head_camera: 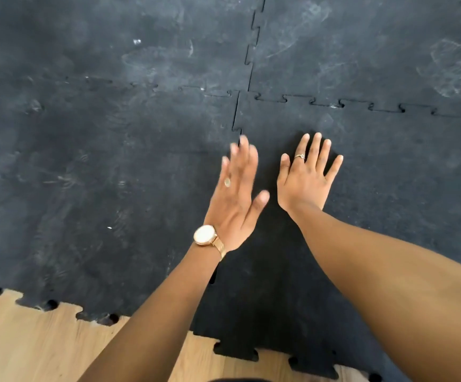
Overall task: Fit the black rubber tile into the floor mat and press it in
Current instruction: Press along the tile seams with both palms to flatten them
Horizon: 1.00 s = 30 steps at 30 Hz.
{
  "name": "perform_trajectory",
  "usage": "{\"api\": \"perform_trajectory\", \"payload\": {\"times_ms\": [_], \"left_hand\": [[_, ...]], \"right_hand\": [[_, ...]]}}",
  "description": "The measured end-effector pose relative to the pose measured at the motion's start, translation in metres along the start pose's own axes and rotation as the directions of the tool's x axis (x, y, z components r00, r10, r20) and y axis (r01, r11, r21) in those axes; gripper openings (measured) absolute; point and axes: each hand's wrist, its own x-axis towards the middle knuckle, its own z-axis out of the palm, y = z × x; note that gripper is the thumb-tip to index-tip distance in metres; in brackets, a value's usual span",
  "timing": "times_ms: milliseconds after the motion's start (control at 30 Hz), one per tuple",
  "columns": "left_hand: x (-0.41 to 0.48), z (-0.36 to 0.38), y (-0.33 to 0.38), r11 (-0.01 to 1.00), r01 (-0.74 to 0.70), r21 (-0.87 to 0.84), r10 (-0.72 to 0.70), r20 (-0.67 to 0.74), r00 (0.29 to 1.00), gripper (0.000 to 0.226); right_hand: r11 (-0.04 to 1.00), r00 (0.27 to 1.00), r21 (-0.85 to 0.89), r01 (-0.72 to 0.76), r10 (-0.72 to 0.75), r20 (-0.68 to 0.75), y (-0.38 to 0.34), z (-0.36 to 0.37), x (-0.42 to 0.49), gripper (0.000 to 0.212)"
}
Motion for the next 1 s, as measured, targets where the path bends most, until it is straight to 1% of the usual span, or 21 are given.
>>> {"api": "perform_trajectory", "payload": {"times_ms": [33, 67, 100, 233, 333, 433, 567, 667, 733, 900, 1000], "left_hand": [[-0.008, 0.008, -0.007, 0.995, -0.044, 0.095, 0.034, 0.101, 0.994, 0.075], [-0.013, 0.015, -0.015, 0.985, -0.076, 0.155, 0.050, 0.163, 0.985, 0.075], [-0.013, 0.019, -0.021, 0.982, -0.083, 0.167, 0.051, 0.189, 0.981, 0.075], [-0.011, 0.015, -0.020, 0.994, -0.070, 0.082, 0.054, 0.180, 0.982, 0.077], [-0.012, 0.014, -0.021, 0.996, -0.054, 0.074, 0.041, 0.171, 0.984, 0.072], [-0.010, 0.016, -0.019, 0.991, -0.057, 0.119, 0.038, 0.154, 0.987, 0.063], [-0.012, 0.021, -0.023, 0.978, -0.056, 0.203, 0.018, 0.182, 0.983, 0.056], [-0.010, 0.023, -0.024, 0.961, -0.071, 0.266, 0.020, 0.191, 0.981, 0.057], [-0.010, 0.023, -0.025, 0.951, -0.078, 0.299, 0.015, 0.208, 0.978, 0.058], [-0.010, 0.022, -0.023, 0.945, -0.079, 0.318, -0.008, 0.261, 0.965, 0.059], [-0.009, 0.021, -0.021, 0.942, -0.069, 0.329, -0.015, 0.248, 0.969, 0.059]], "right_hand": [[1.000, 1.000, 0.005, -0.002, 0.002, 0.004, 0.000, -0.001, -0.001, 0.062], [1.000, 1.000, 0.005, 0.002, -0.002, -0.001, -0.001, -0.001, -0.001, 0.062], [1.000, 1.000, -0.001, 0.001, -0.001, -0.005, -0.001, -0.001, -0.001, 0.062], [1.000, 1.000, -0.003, 0.002, -0.002, 0.003, 0.001, -0.001, -0.002, 0.062], [0.999, 1.000, 0.043, 0.000, -0.001, 0.009, -0.001, -0.004, -0.002, 0.059], [0.994, 1.000, 0.106, 0.002, 0.000, -0.019, 0.011, -0.004, -0.038, 0.057], [1.000, 0.999, 0.009, 0.024, -0.024, -0.032, 0.032, 0.000, -0.104, 0.062], [1.000, 0.999, -0.016, 0.000, 0.000, -0.034, 0.034, 0.002, -0.101, 0.062], [1.000, 0.999, -0.013, 0.011, -0.011, -0.047, 0.032, 0.003, -0.099, 0.063], [1.000, 0.999, -0.008, 0.005, -0.005, -0.047, 0.032, 0.002, -0.101, 0.062], [1.000, 0.999, -0.003, -0.002, 0.002, -0.046, 0.031, 0.001, -0.101, 0.062]]}}
